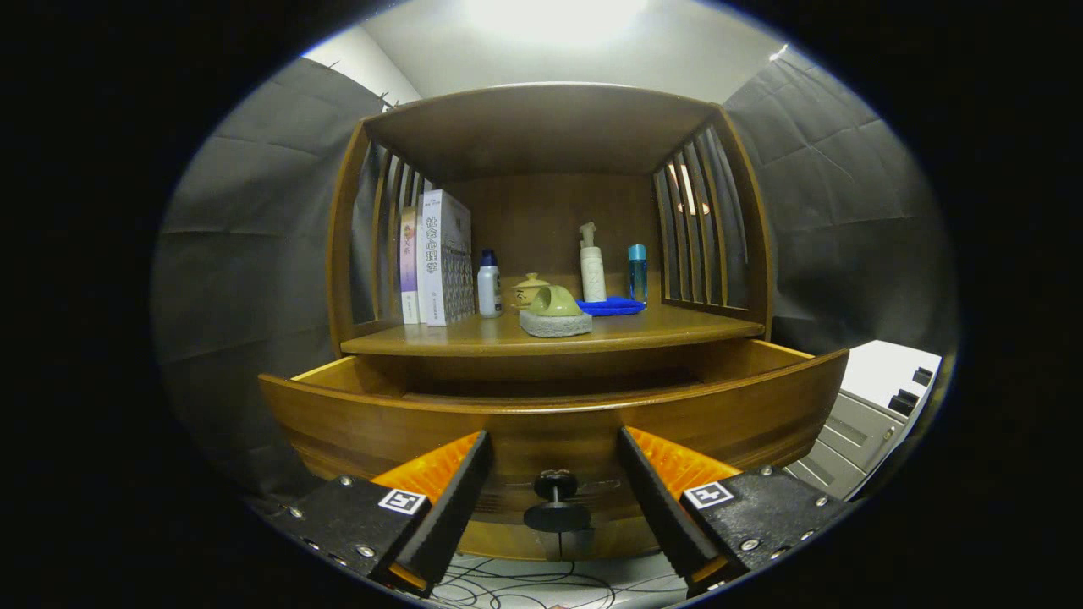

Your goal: Pull open the drawer, take out the items inside it, and place them on the countertop above the cabinet.

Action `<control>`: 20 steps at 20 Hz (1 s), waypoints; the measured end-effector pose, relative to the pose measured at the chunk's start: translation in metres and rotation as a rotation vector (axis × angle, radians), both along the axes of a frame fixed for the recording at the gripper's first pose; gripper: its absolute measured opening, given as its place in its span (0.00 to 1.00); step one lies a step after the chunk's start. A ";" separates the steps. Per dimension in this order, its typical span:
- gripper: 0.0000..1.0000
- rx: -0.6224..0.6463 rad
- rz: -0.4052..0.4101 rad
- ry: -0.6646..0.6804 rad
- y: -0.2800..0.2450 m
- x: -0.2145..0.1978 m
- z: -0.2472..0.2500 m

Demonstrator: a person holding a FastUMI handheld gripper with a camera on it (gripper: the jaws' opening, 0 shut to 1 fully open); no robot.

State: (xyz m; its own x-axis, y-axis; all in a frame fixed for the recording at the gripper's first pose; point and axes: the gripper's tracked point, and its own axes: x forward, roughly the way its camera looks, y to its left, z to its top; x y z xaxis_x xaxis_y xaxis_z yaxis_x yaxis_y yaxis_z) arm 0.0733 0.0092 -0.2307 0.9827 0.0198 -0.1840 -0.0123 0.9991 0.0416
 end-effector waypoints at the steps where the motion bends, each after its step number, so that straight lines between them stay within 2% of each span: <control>1: 0.96 -0.005 -0.005 0.003 0.002 0.008 -0.001; 9: 0.95 -0.003 -0.009 0.016 -0.003 0.079 0.001; 14: 0.95 -0.004 -0.009 0.018 0.005 0.111 -0.007; 17: 0.96 0.006 -0.005 0.003 0.007 0.116 -0.009; 20: 0.96 0.003 0.014 0.056 0.010 0.109 -0.021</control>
